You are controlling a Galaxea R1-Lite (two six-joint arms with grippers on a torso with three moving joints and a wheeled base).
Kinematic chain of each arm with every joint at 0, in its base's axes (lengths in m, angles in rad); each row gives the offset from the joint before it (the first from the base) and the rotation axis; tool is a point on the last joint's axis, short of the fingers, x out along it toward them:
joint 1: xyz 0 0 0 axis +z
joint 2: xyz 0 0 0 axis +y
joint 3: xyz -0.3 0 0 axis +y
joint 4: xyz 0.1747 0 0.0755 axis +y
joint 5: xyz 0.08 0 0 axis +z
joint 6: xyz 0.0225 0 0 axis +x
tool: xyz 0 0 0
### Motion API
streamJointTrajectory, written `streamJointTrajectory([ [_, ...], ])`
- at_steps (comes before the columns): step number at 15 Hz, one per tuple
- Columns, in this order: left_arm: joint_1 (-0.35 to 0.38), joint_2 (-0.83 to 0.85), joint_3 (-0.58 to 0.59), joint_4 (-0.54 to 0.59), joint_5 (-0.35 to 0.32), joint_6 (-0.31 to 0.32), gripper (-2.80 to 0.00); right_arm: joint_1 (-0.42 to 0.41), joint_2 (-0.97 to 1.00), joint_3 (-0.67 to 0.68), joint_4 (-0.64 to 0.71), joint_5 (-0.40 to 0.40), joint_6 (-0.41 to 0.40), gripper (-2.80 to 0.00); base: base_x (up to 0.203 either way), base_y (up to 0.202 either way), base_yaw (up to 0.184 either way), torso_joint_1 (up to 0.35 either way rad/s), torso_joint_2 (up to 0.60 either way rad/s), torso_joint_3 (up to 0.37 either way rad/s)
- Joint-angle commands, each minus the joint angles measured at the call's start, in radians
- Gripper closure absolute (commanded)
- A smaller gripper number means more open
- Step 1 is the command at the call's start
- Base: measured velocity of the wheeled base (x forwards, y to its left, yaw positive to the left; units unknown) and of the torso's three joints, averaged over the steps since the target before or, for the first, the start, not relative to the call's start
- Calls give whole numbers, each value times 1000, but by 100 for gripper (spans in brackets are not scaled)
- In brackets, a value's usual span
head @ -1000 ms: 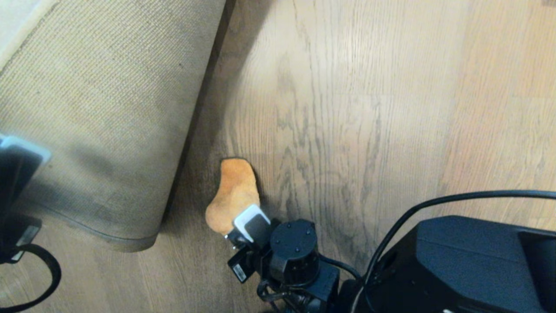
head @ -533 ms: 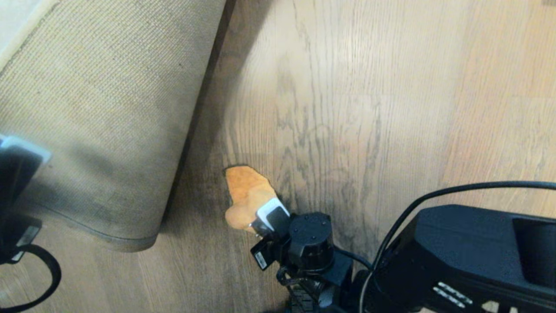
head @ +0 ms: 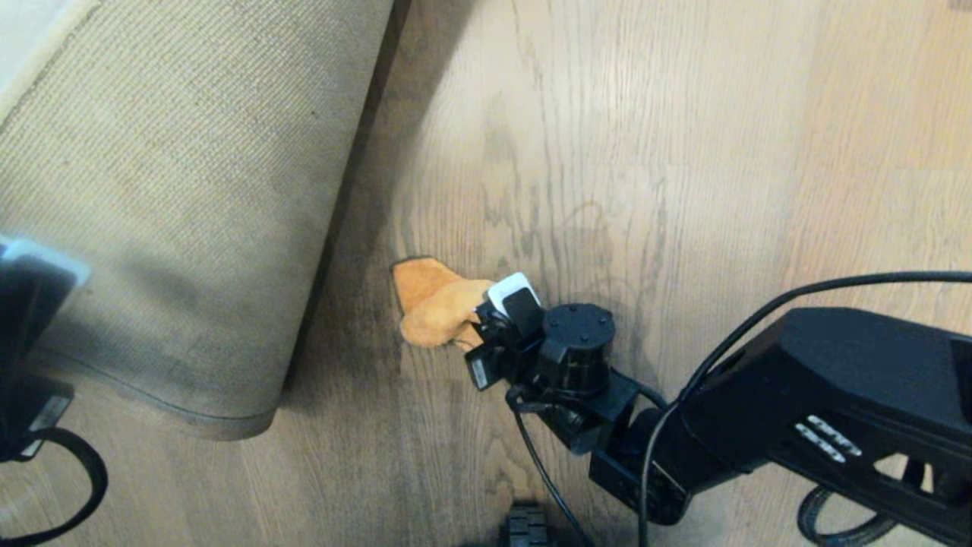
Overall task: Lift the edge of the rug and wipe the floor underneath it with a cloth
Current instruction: Wipe the floor under the carpet with a rag
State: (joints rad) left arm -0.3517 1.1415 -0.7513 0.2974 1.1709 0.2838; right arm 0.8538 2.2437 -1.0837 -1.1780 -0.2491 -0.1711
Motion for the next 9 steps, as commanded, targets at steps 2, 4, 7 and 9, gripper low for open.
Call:
streamJointTrajectory([
  [2, 0, 1, 1, 2, 6, 1, 0, -1, -4, -136, 38, -1, -2, 0, 0, 0, 0, 0, 0, 0],
  [4, 0, 1, 1, 2, 6, 1, 0, -3, -2, -257, 93, 0, -2, 0, 0, 0, 0, 0, 0, 0],
  [7, 0, 0, 12, 2, 6, 1, 0, -17, 1, -435, 193, 1, -2, 0, 0, 0, 0, 0, 0, 0],
  [9, 0, -2, 13, 2, 6, 1, 0, -29, 4, -535, 257, 2, -2, 0, 0, 0, 0, 0, 0, 0],
])
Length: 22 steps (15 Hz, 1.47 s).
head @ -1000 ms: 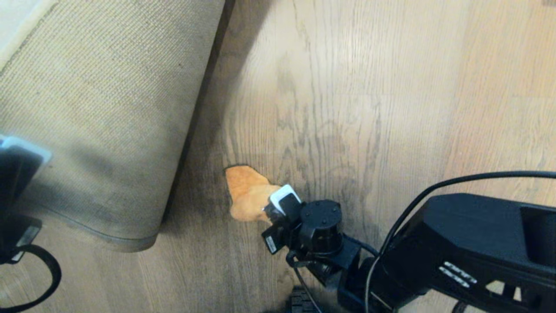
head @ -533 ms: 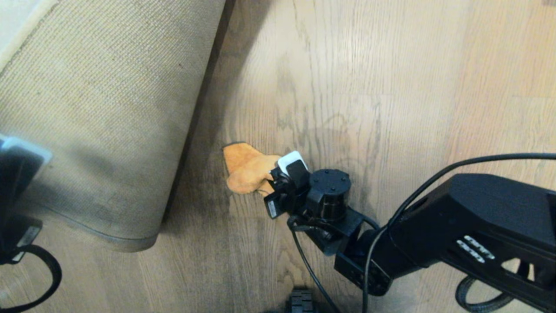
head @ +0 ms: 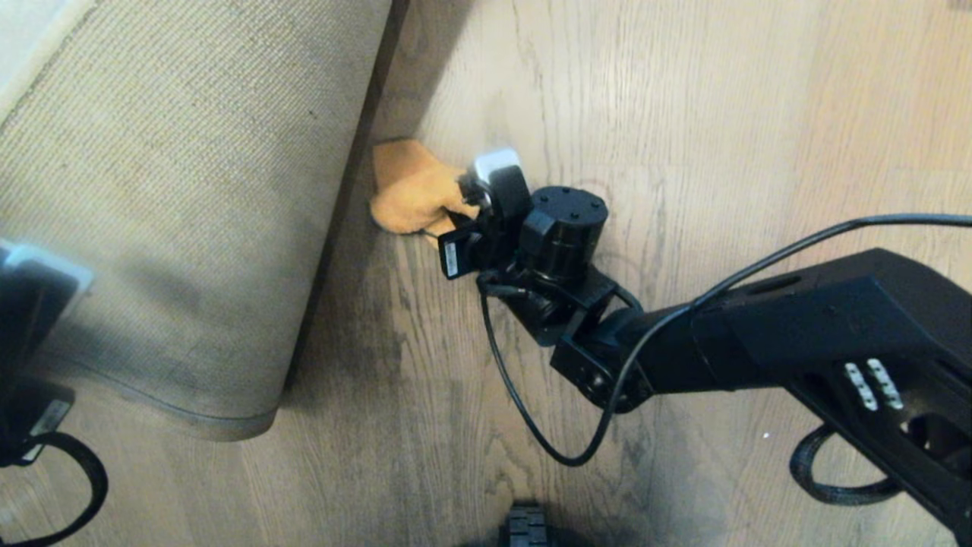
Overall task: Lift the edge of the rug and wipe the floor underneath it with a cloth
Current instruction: Wipe the floor under the carpet with a rag
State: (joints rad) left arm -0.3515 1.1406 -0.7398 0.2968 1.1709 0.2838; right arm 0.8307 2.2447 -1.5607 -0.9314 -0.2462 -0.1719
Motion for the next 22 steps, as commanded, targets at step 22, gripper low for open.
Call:
streamJointTrajectory([
  [22, 0, -1, 2, 2, 6, 1, 0, 62, -29, 466, -149, -5, -53, 0, 0, 0, 0, 0, 0, 0],
])
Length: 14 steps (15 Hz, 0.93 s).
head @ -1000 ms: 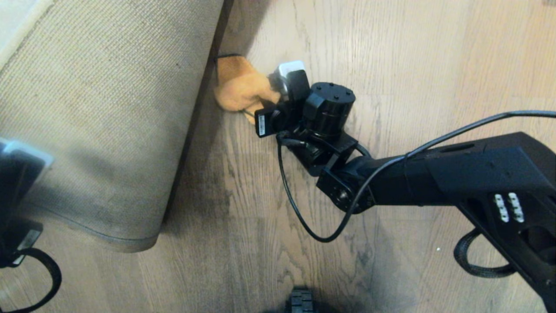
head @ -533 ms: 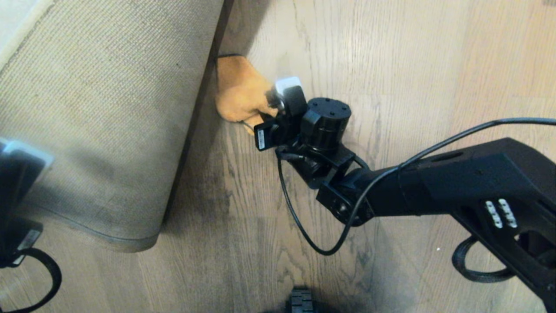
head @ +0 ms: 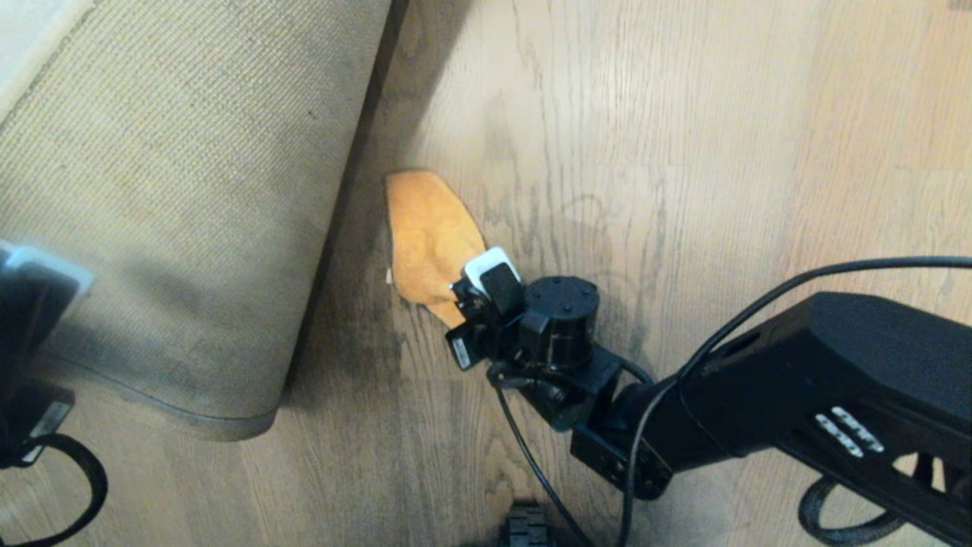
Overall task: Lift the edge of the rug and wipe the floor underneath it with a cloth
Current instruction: Wipe the floor under the carpet with a rag
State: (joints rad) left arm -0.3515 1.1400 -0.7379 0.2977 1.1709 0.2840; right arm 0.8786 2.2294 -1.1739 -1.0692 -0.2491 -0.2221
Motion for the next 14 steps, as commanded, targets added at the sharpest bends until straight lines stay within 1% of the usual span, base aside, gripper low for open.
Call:
streamJointTrajectory([
  [1, 0, 0, 0, 1, 6, 1, 0, 26, -17, 142, -30, -2, -3, 0, 0, 0, 0, 0, 0, 0],
  [3, 0, -9, 8, 1, 6, 1, 0, 47, -17, 271, -90, -1, -5, 0, 0, 0, 0, 0, 0, 0],
  [4, 1, -11, 13, 1, 7, 1, 0, 51, -14, 290, -104, -1, -5, 0, 0, 0, 0, 0, 0, 0],
  [5, 3, -13, 14, 1, 7, 1, 0, 53, -4, 272, -107, -1, -5, 0, 0, 0, 0, 0, 0, 0],
  [10, 6, -13, 12, 0, 7, 1, 0, 51, 75, -5, -110, -2, -4, 0, 0, 0, 0, 0, 0, 0],
  [14, 6, -13, 12, 1, 7, 1, 0, 18, 90, -243, -29, -1, -3, 0, 0, 0, 0, 0, 0, 0],
])
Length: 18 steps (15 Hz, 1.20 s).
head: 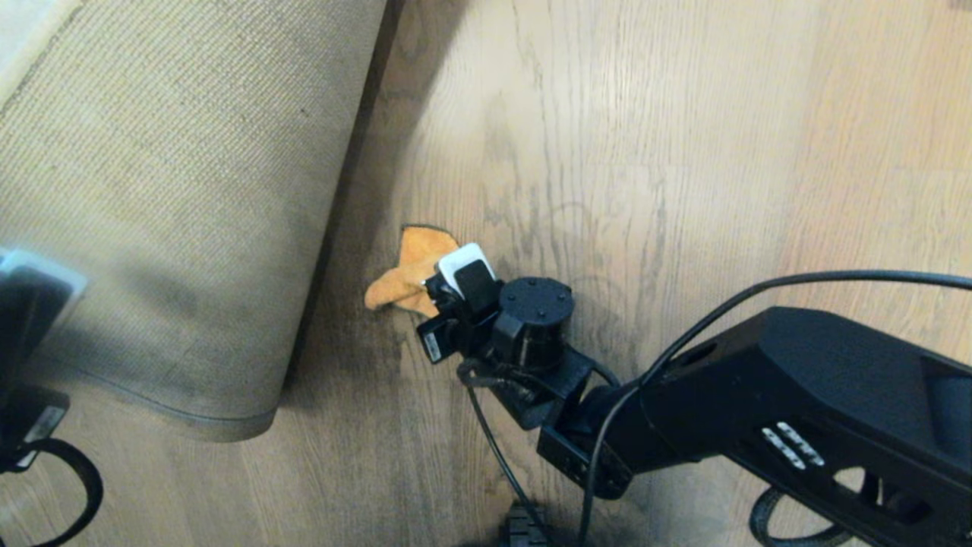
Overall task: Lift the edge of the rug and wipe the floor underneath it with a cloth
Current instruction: Wipe the floor under the carpet with a rag
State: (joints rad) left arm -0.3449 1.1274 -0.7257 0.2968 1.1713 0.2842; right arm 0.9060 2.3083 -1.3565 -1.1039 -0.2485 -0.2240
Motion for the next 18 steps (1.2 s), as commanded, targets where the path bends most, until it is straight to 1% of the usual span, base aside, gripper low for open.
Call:
streamJointTrajectory([
  [1, 0, 0, 0, 2, 7, 1, 0, -24, 7, -121, 39, -1, -2, 0, 0, 0, 0, 0, 0, 0],
  [4, 0, 3, 0, 2, 7, 1, 0, -66, -22, -254, 144, 1, -2, 0, 0, 0, 0, 0, 0, 0],
  [6, 0, 3, 0, 2, 7, 1, 0, -93, -49, -264, 164, 2, -1, 0, 0, 0, 0, 0, 0, 0],
  [9, 0, 2, -3, 3, 7, 3, 0, -94, -83, -200, 156, 2, -3, 0, 0, 0, 0, 0, 0, 0],
  [11, -2, 3, -4, 2, 7, 4, 0, -93, -117, -123, 149, 2, -3, 0, 0, 0, 0, 0, 0, 0],
  [18, 0, 2, 3, 2, 7, 3, 0, -93, -260, 84, 119, -4, -3, 0, 0, 0, 0, 0, 0, 0],
])
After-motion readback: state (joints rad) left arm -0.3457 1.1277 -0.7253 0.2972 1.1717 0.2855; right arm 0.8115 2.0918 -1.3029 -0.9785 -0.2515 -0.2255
